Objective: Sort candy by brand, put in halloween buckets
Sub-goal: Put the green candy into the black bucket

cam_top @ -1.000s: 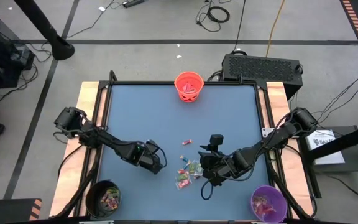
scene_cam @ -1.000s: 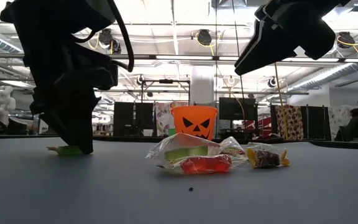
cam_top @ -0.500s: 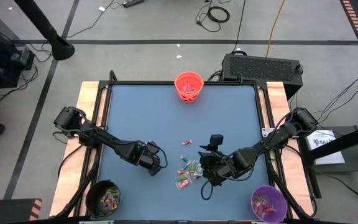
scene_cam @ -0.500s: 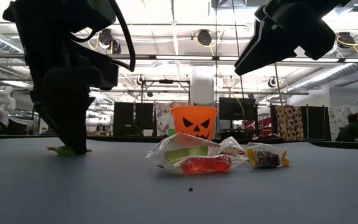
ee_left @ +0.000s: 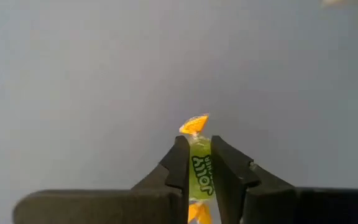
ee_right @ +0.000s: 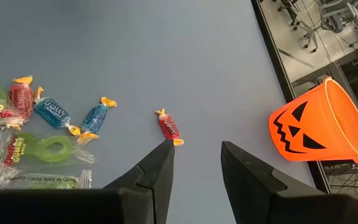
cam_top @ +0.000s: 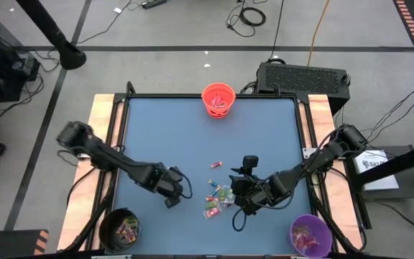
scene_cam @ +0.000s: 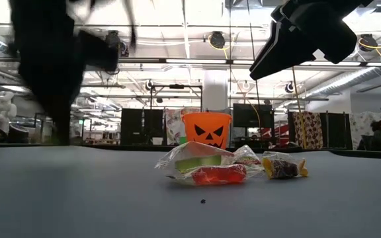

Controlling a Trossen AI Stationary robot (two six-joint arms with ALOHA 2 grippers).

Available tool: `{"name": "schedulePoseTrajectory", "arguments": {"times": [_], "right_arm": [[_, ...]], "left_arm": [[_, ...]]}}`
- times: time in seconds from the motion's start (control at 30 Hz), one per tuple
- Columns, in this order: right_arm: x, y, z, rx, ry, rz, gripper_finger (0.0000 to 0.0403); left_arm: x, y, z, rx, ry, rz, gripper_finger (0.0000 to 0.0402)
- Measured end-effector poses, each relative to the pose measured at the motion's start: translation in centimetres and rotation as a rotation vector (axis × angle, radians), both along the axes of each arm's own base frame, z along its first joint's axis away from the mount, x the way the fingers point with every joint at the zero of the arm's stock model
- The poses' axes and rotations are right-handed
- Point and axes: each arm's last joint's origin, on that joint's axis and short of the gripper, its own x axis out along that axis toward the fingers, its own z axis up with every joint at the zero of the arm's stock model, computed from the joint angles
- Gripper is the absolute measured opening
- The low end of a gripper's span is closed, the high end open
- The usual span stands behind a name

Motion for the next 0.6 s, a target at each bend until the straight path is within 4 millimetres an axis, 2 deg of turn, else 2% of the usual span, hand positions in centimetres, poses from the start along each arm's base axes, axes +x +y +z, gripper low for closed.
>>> {"name": "schedulePoseTrajectory", "arguments": {"times": [0.1,0.3,0.47,0.6], "right_arm": [[0.0,0.0,0.0,0.000,0.000,0.000,0.0125],[0.0,0.0,0.0,0.000,0.000,0.000,0.0125],[0.0,0.0,0.0,0.000,0.000,0.000,0.0125],[0.0,0.0,0.0,0.001,-0.001,-0.001,0.0125]], "left_arm": [[-1.1,-0.1,3.8,0.025,-0.131,-0.039,0.0042],[-6.1,-1.1,10.2,-0.080,-0.362,-0.181,0.0019],[-10.4,-2.1,13.9,-0.110,-0.558,-0.431,0.0008],[-12.6,-1.7,15.4,-0.055,-0.670,-0.448,0.0009]]}}
